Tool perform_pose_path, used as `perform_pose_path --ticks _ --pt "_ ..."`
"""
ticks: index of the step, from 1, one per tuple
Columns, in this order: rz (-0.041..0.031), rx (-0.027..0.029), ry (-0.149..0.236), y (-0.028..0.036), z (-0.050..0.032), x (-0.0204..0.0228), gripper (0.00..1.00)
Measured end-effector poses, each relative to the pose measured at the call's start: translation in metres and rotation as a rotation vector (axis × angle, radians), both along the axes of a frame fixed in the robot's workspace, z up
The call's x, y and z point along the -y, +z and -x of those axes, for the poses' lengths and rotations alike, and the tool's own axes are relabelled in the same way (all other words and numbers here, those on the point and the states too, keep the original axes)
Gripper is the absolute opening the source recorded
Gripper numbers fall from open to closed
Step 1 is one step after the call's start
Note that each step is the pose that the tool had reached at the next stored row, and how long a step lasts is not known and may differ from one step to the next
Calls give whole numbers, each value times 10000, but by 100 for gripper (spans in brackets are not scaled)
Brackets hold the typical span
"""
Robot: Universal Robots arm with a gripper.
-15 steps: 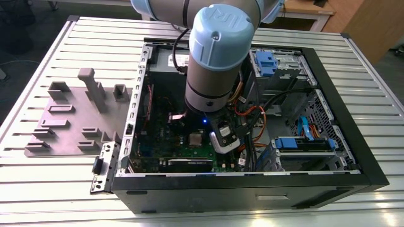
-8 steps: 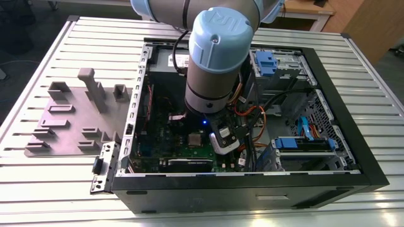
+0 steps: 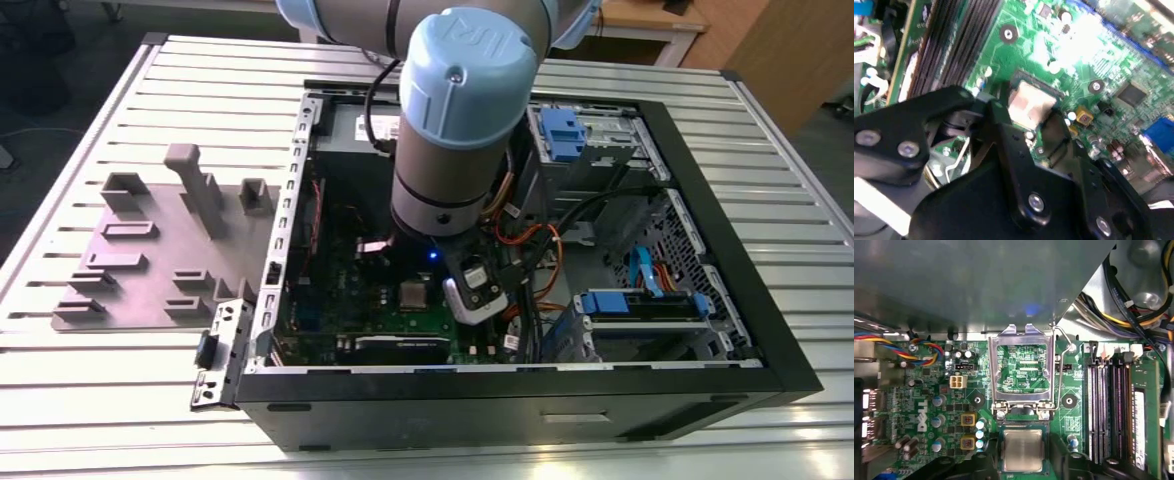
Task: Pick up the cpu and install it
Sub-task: 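Place the cpu into insertion slot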
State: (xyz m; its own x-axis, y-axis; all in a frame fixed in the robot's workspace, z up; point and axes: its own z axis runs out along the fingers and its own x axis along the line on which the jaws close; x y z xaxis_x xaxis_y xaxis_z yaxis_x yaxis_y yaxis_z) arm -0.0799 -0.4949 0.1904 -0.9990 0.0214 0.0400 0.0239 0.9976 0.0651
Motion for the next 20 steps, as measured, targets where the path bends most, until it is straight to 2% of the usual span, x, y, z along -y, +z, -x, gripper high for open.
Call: perform_pose_path --ticks 1,16,20 --pt "-2 1 0 6 0 0 47" --pt "-7 2 1 12 0 0 45" --pt "-5 1 2 43 -1 0 45"
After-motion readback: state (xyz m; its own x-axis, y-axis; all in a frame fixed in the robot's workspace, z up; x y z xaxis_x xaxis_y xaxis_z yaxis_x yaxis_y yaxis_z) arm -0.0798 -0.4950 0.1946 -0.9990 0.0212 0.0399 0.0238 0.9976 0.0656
